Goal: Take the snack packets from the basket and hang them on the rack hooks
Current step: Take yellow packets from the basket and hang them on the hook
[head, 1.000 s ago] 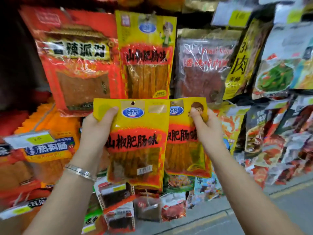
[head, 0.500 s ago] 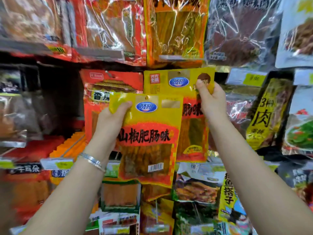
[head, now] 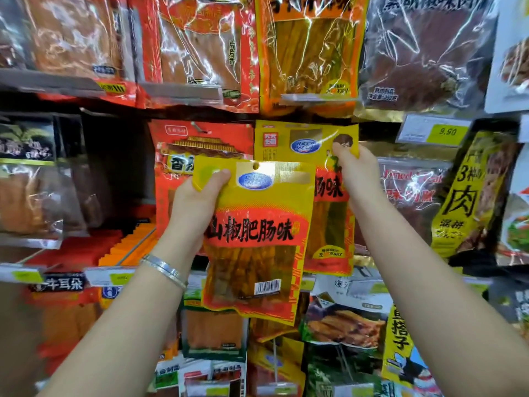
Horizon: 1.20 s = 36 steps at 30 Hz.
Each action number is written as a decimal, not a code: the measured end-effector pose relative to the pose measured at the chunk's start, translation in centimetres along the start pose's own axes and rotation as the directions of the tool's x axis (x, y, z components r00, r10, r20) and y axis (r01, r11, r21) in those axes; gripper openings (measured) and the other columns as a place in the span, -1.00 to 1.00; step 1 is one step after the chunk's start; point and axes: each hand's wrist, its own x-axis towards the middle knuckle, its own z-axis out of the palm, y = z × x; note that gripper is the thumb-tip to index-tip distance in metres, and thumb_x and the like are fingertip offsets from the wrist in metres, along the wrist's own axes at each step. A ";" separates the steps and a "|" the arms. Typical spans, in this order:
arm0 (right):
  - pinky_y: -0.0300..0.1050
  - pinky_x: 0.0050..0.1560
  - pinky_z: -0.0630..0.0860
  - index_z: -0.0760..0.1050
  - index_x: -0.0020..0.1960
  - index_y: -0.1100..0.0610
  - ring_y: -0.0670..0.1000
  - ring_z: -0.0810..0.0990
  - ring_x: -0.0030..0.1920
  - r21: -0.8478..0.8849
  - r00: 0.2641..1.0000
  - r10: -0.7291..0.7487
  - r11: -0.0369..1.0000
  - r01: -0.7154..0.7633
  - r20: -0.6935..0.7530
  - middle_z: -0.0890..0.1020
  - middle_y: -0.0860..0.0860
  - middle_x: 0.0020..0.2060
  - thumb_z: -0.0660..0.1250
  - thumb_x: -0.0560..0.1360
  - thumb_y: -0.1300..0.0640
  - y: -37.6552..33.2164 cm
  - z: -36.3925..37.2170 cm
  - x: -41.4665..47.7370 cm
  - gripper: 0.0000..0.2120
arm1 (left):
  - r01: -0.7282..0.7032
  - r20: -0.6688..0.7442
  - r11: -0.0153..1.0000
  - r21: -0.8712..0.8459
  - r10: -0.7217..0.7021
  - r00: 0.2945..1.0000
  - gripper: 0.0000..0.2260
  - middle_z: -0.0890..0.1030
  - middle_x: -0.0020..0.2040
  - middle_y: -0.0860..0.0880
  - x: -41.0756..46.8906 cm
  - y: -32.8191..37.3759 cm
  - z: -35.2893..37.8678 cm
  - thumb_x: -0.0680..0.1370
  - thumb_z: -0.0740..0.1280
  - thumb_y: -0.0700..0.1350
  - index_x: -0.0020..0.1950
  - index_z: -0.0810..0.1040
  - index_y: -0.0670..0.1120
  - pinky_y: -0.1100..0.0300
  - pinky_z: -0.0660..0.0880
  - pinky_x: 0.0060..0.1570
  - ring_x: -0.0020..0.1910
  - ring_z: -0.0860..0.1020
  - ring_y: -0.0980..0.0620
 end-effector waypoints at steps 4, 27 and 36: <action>-0.28 -0.37 0.40 0.47 -0.33 -0.01 -0.10 0.52 -0.39 -0.005 0.998 -0.063 0.998 0.063 -0.017 0.54 -0.12 -0.44 0.32 0.48 0.02 -0.5 0.2 -0.3 -0.79 | 0.008 0.011 1.000 0.000 -0.008 1.000 -0.89 0.71 -0.17 0.02 0.1 0.0 0.0 0.45 0.41 0.07 -0.28 0.65 0.21 0.04 0.59 -0.17 -0.19 0.69 -0.01; -0.02 -0.19 0.38 0.35 -0.35 0.01 0.07 0.48 -0.26 -0.194 0.990 -0.069 0.980 0.043 -0.126 0.50 0.06 -0.32 0.22 0.48 0.10 -1.1 2.0 2.6 -0.78 | 0.001 0.044 1.000 0.018 -0.002 0.999 -0.83 0.71 -0.22 0.04 1.0 -0.2 -0.4 0.47 0.39 0.05 -0.32 0.64 0.24 0.13 0.63 -0.31 -0.24 0.69 0.00; -0.06 -0.04 0.32 0.34 0.26 0.29 0.18 0.46 0.13 -0.575 0.999 -0.034 0.818 0.023 -0.008 0.49 0.24 0.17 0.08 0.62 0.02 0.9 1.6 3.4 -0.62 | 0.006 -0.032 1.000 0.005 -0.005 0.999 -0.90 0.71 -0.20 0.01 1.5 -0.2 -0.5 0.42 0.41 0.08 -0.30 0.64 0.20 -0.01 0.63 -0.22 -0.21 0.69 -0.04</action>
